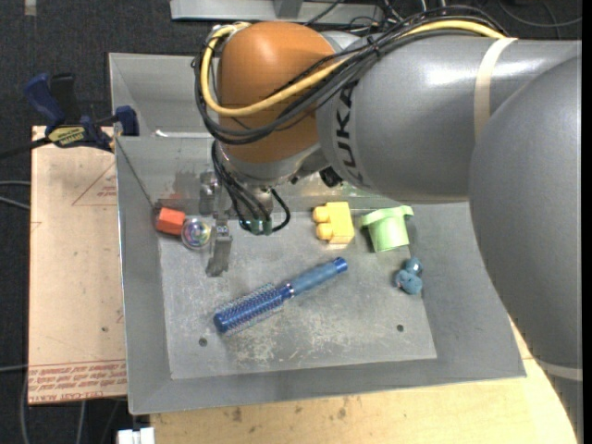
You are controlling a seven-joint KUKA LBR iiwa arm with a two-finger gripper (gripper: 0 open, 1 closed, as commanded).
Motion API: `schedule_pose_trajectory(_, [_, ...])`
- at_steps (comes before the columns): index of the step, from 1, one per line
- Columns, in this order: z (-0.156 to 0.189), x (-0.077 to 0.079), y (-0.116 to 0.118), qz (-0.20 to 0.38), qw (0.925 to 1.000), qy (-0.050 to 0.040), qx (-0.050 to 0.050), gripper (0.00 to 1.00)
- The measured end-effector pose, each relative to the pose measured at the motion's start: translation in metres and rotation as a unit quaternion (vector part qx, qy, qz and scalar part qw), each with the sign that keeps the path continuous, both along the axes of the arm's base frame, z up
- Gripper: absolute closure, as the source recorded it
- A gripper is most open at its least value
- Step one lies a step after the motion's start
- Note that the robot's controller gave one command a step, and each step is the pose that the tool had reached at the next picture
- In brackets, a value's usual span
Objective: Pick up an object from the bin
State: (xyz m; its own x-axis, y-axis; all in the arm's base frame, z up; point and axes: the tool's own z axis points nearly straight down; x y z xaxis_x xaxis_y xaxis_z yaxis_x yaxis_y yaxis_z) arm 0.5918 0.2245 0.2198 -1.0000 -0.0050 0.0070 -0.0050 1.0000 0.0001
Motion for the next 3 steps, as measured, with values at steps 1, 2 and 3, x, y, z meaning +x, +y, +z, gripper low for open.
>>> schedule_pose_trajectory(1, [-0.069,-0.036,-0.061,0.025,0.9997,0.0013,-0.002,0.0])
schedule_pose_trajectory(2, [-0.155,-0.06,-0.067,0.026,0.9997,0.0008,0.0,0.0])
schedule_pose_trajectory(3, [-0.151,-0.058,-0.066,0.026,0.9997,-0.0026,0.001,1.0])
